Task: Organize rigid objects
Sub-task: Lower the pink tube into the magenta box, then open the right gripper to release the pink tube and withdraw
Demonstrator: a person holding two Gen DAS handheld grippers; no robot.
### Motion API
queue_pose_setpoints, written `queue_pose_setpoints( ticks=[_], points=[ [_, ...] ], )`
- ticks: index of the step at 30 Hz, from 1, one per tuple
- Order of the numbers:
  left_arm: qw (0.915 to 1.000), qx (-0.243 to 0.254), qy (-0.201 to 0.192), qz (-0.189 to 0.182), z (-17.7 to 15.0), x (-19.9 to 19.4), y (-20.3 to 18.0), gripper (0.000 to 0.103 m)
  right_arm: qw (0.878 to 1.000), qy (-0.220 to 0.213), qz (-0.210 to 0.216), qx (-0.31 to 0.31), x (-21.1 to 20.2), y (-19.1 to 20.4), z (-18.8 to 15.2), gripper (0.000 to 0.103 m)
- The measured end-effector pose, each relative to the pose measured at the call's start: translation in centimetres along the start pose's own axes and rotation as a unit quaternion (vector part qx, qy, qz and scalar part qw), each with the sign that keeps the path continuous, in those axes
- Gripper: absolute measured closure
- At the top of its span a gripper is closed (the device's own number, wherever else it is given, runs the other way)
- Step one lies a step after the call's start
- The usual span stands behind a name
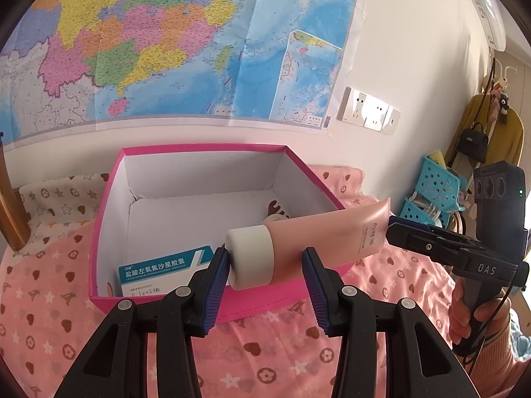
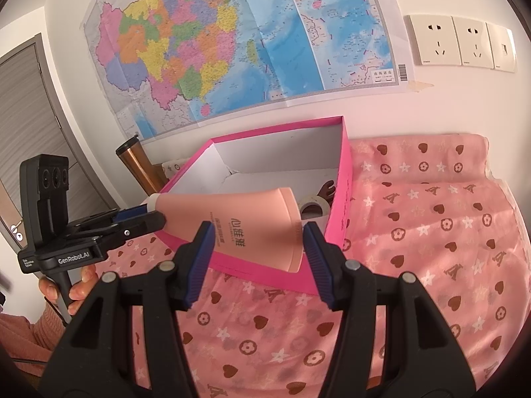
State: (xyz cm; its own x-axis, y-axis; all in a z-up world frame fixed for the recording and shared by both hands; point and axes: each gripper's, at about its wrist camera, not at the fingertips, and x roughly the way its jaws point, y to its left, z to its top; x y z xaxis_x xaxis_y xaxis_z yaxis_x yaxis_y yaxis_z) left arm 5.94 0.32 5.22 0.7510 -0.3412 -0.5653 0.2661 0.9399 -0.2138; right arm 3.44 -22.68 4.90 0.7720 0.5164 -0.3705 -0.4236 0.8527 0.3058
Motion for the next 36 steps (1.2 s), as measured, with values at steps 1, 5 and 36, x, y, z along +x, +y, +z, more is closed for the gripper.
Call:
queue_pose_setpoints(
  ticks=[1,5,36],
  points=[
    [1.0,-0.001,0.0,0.0,0.1,0.1,0.0,0.057,1.0,0.0,0.0,0.0,0.0,0.0,0.0,0.045],
    [1.0,-0.003,0.001,0.001,0.3,0.3,0.2,0.057,1.0,0.001,-0.001,-0.001,0.2,-0.2,0.3,0.045],
    [0.9983,-0.03,0.042,0.026,0.7,4.5,2.2,0.057,0.999,0.041,-0.029,0.0,5.0,-1.7,1.4,0.045]
  ],
)
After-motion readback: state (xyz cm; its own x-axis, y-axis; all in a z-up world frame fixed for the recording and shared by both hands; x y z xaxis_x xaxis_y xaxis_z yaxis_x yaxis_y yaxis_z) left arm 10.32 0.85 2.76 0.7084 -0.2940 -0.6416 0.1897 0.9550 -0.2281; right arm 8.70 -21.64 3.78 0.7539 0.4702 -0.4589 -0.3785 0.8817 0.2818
